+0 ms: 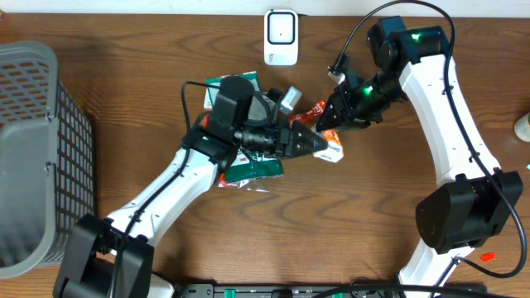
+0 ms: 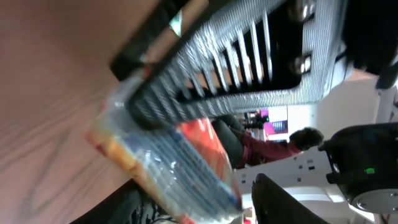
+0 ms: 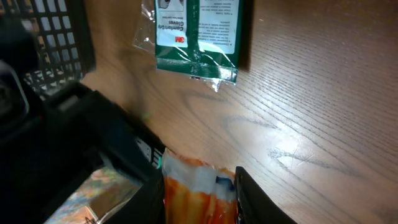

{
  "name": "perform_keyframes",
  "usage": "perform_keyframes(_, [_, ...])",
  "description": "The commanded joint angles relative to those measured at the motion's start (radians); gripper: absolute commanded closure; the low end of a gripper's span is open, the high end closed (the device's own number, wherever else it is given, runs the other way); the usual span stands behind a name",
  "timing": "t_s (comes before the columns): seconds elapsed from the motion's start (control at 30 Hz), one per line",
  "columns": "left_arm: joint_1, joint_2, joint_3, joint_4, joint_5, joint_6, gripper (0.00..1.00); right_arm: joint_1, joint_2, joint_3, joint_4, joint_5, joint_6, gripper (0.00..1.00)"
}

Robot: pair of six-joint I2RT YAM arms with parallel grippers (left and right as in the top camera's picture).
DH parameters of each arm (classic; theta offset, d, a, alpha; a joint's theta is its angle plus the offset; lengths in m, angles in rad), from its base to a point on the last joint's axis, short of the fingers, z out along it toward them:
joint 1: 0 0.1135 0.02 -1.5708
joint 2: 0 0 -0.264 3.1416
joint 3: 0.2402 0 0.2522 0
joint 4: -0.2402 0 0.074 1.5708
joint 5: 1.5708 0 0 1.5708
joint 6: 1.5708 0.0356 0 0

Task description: Scan the item barcode

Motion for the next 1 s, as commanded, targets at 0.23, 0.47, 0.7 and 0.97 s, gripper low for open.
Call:
perform_keyframes(0.23, [-0.035,0.003,0.010,-0.011,0.026,-0.010,0.45,0.015,0.008,0.020,0.007,-0.037,0.002,0.94])
perform_keyframes(0.47, [-0.028,0.003,0.010,-0.037,0.031,-0.010,0.38,0.015,0.008,0.020,0.006,-0.014,0.002,0.94])
perform_keyframes(0.7, [0.011,0.003,0.010,-0.063,0.041,-0.010,0.33,0.015,0.008,0.020,-0.001,-0.007,0.002,0.95])
perform_keyframes(0.97, [0.011,0.006,0.010,-0.063,0.035,-0.010,0.33,0.016,0.008,0.020,-0.001,-0.008,0.010,0.96])
